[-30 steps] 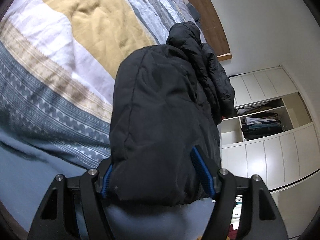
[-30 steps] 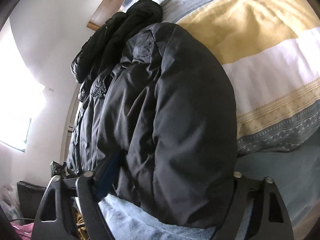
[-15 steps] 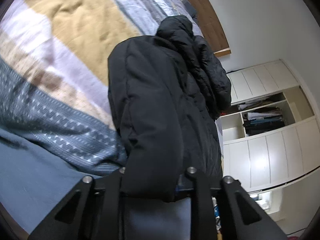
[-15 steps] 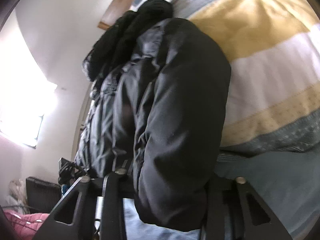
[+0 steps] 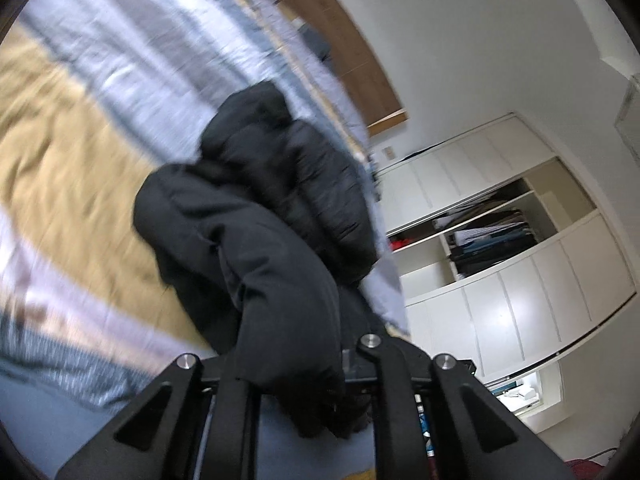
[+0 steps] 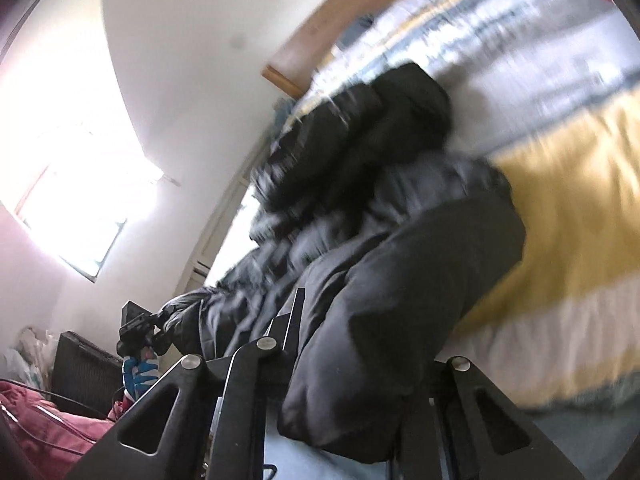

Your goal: Fold large clothes

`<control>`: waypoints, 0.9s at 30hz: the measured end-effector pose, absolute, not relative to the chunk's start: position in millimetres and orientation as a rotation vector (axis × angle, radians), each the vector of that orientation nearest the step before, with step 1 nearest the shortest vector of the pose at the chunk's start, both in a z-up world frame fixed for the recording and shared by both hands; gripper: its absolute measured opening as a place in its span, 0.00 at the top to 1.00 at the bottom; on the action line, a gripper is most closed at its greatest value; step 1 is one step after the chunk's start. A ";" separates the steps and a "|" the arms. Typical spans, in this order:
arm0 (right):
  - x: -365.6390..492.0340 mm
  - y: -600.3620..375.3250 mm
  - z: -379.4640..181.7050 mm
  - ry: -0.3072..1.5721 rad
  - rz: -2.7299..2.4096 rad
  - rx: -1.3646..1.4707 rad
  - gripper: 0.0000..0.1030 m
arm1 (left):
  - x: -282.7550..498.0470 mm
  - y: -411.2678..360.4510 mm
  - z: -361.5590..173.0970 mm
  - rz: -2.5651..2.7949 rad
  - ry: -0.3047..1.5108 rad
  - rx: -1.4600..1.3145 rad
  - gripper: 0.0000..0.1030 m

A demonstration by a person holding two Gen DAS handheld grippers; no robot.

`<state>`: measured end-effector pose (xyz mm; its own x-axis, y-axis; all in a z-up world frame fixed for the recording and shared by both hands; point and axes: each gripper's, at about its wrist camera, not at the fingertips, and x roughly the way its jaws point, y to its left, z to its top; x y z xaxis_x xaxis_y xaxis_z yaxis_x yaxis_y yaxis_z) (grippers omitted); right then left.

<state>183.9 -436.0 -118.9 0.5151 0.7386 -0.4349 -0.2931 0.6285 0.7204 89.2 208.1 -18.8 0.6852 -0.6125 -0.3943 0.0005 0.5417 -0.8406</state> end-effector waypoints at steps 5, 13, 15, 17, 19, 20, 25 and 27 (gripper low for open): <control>212.5 -441.6 -78.0 0.687 0.713 0.649 0.85 | 138.8 218.7 30.2 -0.483 0.637 -0.953 0.89; 295.7 -462.5 -38.3 0.534 0.693 0.794 0.85 | 235.8 250.4 69.5 -0.514 0.492 -1.067 0.89; 322.7 -460.0 -27.9 0.522 0.673 0.796 0.85 | 269.9 255.1 76.5 -0.498 0.486 -1.069 0.89; 349.7 -455.8 -21.4 0.516 0.650 0.797 0.85 | 307.8 260.5 78.9 -0.470 0.487 -1.080 0.88; 380.3 -449.5 -16.1 0.521 0.605 0.800 0.85 | 347.5 264.1 76.3 -0.434 0.499 -1.092 0.88; 397.2 -445.4 -14.1 0.525 0.577 0.797 0.85 | 369.8 266.8 72.4 -0.410 0.511 -1.099 0.88; 488.6 -421.2 -18.1 0.550 0.449 0.769 0.85 | 471.8 278.3 37.1 -0.273 0.578 -1.123 0.88; 526.2 -412.3 -28.4 0.575 0.400 0.760 0.85 | 508.1 281.8 14.9 -0.225 0.605 -1.126 0.88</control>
<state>526.2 -412.3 -28.4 0.7760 0.5322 -0.3385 -0.1330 0.6627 0.7370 508.1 281.8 14.9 0.8195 -0.4624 -0.3387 -0.1283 0.4278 -0.8947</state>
